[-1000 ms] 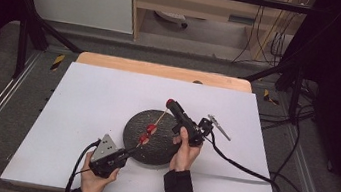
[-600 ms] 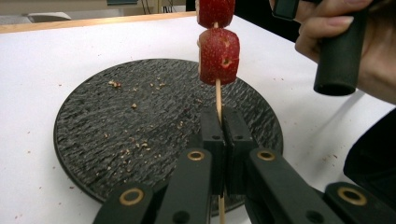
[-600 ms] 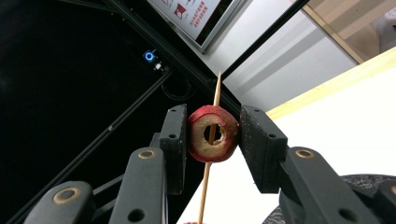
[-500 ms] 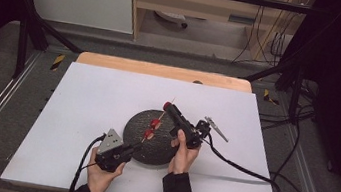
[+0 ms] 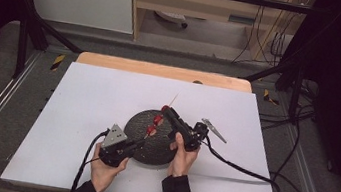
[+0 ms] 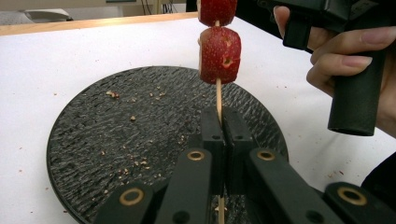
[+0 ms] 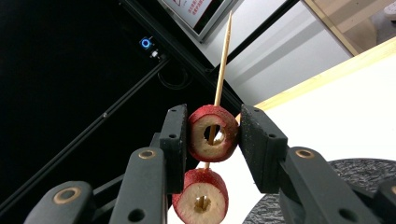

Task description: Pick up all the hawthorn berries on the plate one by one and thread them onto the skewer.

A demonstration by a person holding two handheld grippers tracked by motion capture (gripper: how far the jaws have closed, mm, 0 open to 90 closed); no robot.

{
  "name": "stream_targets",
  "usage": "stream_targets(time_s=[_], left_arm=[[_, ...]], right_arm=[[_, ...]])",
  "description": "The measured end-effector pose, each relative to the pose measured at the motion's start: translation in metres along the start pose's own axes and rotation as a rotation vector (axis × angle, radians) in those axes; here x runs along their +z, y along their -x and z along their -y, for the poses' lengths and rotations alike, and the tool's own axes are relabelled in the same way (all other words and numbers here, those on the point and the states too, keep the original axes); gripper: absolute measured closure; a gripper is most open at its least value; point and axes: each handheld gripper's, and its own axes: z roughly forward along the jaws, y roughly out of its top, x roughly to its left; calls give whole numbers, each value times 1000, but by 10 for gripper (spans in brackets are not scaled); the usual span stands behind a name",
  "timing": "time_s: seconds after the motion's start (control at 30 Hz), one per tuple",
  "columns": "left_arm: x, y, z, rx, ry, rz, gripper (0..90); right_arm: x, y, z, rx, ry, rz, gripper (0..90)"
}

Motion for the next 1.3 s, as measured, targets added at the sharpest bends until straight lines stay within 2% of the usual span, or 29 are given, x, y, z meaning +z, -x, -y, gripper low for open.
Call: stream_targets(time_s=[0.1, 0.2, 0.33, 0.47, 0.67, 0.8, 0.93, 1.13, 1.3], left_arm=[[-1, -1, 1, 0, -4, 6, 885], [-3, -2, 2, -1, -8, 9, 886], [-5, -6, 4, -3, -19, 9, 886], [-11, -10, 7, -1, -31, 7, 886], [-19, -19, 10, -2, -58, 1, 885], [-25, -24, 11, 2, -77, -1, 885], [-30, -29, 10, 7, -96, -2, 885], [-36, -36, 9, 16, -126, 2, 885], [-40, -42, 3, 30, -152, 2, 884]], right_arm=[[-1, 0, 0, -13, -13, 6, 629], [-2, -1, -3, -50, -33, 18, 606], [-4, -3, -8, -89, -69, 27, 494], [-8, -4, -15, -161, -126, 42, 393], [-13, -2, -22, -260, -262, 77, 189], [-16, 0, -25, -332, -358, 106, 99], [-20, 3, -27, -409, -445, 138, 45], [-31, 14, -32, -463, -549, 177, 11], [-45, 22, -33, -525, -608, 200, 5]])
